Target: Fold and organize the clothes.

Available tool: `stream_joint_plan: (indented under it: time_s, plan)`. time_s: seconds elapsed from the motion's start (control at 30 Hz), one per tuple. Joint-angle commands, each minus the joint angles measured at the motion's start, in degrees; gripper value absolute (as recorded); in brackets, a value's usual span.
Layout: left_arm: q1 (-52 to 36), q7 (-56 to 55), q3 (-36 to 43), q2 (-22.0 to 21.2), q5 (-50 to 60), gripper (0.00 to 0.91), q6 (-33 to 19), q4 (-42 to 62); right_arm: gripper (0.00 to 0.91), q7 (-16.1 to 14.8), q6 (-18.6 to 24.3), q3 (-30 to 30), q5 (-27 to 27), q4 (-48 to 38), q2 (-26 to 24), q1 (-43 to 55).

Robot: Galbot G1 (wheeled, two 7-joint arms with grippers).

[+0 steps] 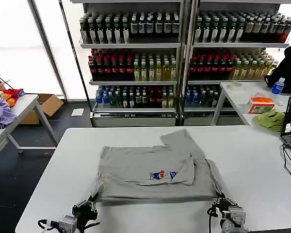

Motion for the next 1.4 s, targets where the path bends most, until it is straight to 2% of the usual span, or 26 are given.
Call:
stream_joint_plan:
  time_s: [0.03, 0.1, 0.13, 0.2, 0.23, 0.3, 0.33, 0.53, 0.8, 0.97, 1.1, 1.17, 1.33, 1.4]
  plan:
    - [6.3, -0.2, -0.9, -2.5, 2.3, 0.010, 0.1, -2.1, 0.000, 0.0, -0.2, 0.1, -0.3, 1.1, -1.7, -1.8]
    - [6.9, -0.2, -0.8, -2.7, 2.9, 0.010, 0.2, -2.2, 0.000, -0.1, -0.2, 0.2, -0.3, 1.1, -2.1, -2.2]
    - [7.2, 0.0, -0.7, -2.8, 3.1, 0.010, 0.3, -2.4, 0.191, -0.1, -0.3, 0.2, -0.3, 1.2, -2.2, -2.4]
    - [7.9, 0.2, -0.7, -2.9, 3.6, 0.020, 0.3, -2.6, 0.907, -0.2, -0.3, 0.4, -0.1, 1.7, -2.8, -3.0]
    - [8.1, 0.1, -0.7, -3.1, 4.3, 0.363, 0.4, -2.8, 0.907, -0.2, -0.3, 0.4, -0.1, 1.7, -2.8, -3.1]
    - [8.1, 0.0, -0.5, -3.3, 4.5, 0.766, 0.7, -3.2, 0.907, 0.1, -0.3, 0.7, 0.3, 3.0, -2.3, -4.1]
    - [8.0, 0.0, -0.4, -3.4, 4.4, 0.907, 0.7, -3.6, 0.907, 0.2, -0.3, 0.8, 0.5, 3.6, -2.1, -4.5]
    - [5.3, -0.5, -1.1, -3.6, 1.9, 0.907, -1.2, -5.2, 0.907, 2.0, -0.2, 2.1, 0.7, 8.6, -0.4, -6.9]
    - [-2.6, -1.7, -2.1, -4.0, -2.1, 0.907, -2.6, -3.1, 0.907, 2.9, 0.5, 5.1, 1.4, 9.9, 1.0, -5.0]
    - [-9.6, 0.2, -2.3, -3.4, -5.4, 0.907, -5.8, 0.1, 0.907, 1.2, 4.6, 6.4, 0.3, 4.6, 3.1, 2.4]
    - [-17.0, 1.6, -2.0, -2.7, -8.8, 0.907, -7.0, 5.0, 0.907, -5.0, 8.8, 6.5, -0.3, -1.5, 3.3, 14.1]
    - [-21.1, 2.4, -1.4, -2.2, -9.5, 0.907, -8.0, 7.8, 0.907, -6.3, 9.7, 6.1, -0.4, -4.1, 2.9, 18.9]
    - [-31.2, 2.5, 1.4, -2.2, -11.5, 0.907, -7.8, 16.0, 0.907, -7.3, 4.7, 1.9, 2.0, -13.5, 0.9, 31.2]
    - [-33.6, 2.8, 2.9, -1.6, -11.6, 0.907, -6.1, 18.8, 0.907, -6.7, 3.0, -0.5, 3.1, -17.6, 0.6, 36.2]
